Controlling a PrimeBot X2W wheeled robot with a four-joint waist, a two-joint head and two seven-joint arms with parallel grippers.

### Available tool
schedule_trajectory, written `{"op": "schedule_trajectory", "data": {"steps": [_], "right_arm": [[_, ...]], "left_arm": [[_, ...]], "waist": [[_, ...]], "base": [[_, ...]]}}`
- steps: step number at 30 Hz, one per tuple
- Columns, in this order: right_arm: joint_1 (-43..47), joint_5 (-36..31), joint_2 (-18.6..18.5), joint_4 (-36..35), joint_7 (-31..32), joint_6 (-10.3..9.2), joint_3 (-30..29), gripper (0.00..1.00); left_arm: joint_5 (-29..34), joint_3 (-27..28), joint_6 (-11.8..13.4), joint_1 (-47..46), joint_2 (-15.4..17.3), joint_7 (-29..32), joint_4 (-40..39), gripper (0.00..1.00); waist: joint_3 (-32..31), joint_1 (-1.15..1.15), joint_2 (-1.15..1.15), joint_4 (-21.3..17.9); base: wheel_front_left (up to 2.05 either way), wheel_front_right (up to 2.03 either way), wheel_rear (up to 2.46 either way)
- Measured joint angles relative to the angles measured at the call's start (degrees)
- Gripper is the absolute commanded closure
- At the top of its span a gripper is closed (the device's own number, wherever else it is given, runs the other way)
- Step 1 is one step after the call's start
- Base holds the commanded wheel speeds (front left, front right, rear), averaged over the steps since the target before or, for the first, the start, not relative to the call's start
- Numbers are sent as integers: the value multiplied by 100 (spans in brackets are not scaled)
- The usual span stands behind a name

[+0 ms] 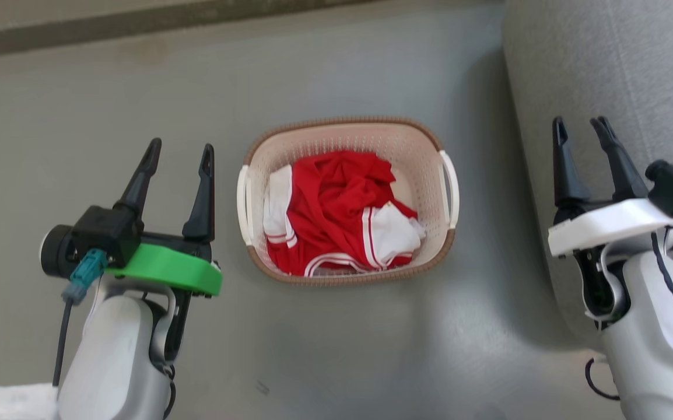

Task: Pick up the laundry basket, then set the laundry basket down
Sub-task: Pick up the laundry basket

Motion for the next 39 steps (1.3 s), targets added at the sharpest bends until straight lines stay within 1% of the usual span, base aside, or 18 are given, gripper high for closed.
{"op": "schedule_trajectory", "data": {"steps": [14, 18, 19, 25, 30, 39], "right_arm": [[-1055, 143, 90, 1162, -1, 54, 24, 0], [-1329, 142, 90, 1546, 11, 74, 73, 0], [-1419, 142, 86, 1734, 18, 103, 86, 0], [-1757, 168, 98, 2220, 79, 131, 146, 0], [-2073, 185, 172, 2606, 143, 196, 242, 0], [-2626, 250, 194, 3159, 247, 207, 304, 0]], "left_arm": [[-215, -80, -103, -954, -35, 0, 1050, 0], [-335, -140, -124, -1159, -48, 2, 1437, 0], [-425, -185, -153, -1248, -57, 24, 1631, 0], [-676, -327, -177, -1597, -91, 141, 2094, 0], [-858, -485, -178, -1896, -103, 283, 2464, 0], [-1095, -706, -197, -2556, -123, 456, 2953, 0]], "waist": [[1065, 0, 0, 42], [1320, 0, 0, 65], [1433, 0, 0, 82], [1718, 0, 0, 136], [1944, 0, 0, 143], [2385, 0, 0, 144]], "base": [[0, 0, 0], [0, 0, 0], [0, 0, 0], [0, 0, 0], [0, 0, 0], [0, 0, 0]]}}
